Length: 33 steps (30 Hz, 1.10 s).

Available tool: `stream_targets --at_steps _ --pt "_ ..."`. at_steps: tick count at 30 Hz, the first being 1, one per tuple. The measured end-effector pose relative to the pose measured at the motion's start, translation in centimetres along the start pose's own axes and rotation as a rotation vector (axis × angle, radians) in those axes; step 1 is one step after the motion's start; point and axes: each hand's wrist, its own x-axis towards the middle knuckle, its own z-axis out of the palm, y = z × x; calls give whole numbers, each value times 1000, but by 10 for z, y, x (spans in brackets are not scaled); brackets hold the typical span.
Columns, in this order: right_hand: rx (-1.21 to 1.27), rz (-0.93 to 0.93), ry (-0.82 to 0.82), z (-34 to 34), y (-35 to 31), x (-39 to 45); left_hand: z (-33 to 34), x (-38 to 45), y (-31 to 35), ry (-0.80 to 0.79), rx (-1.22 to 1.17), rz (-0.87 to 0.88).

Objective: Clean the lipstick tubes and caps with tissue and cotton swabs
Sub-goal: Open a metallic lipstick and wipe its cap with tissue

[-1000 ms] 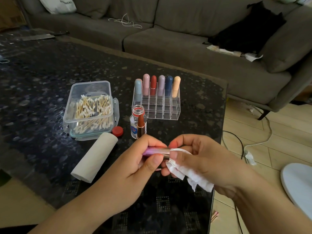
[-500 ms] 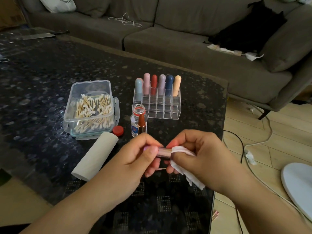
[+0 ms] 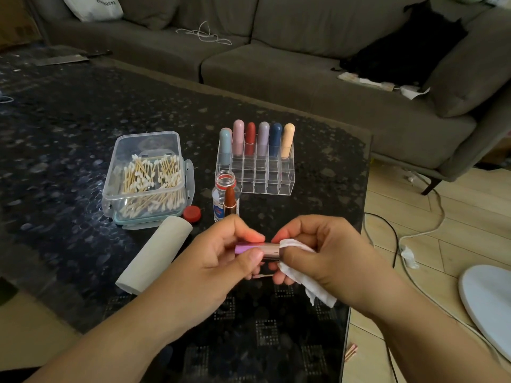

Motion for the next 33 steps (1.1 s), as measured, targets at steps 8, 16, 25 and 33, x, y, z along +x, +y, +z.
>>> stream_targets --at_steps 8,16,25,33 --pt "-57 0 31 0 5 4 1 1 0 -9 72 -24" --pt "-19 -1 25 4 8 9 -1 3 -2 7 64 -71" --pt "121 63 83 -7 12 28 -13 6 -2 150 165 -8" --pt "-443 -24 317 -19 43 57 -36 -4 -8 203 609 -66"
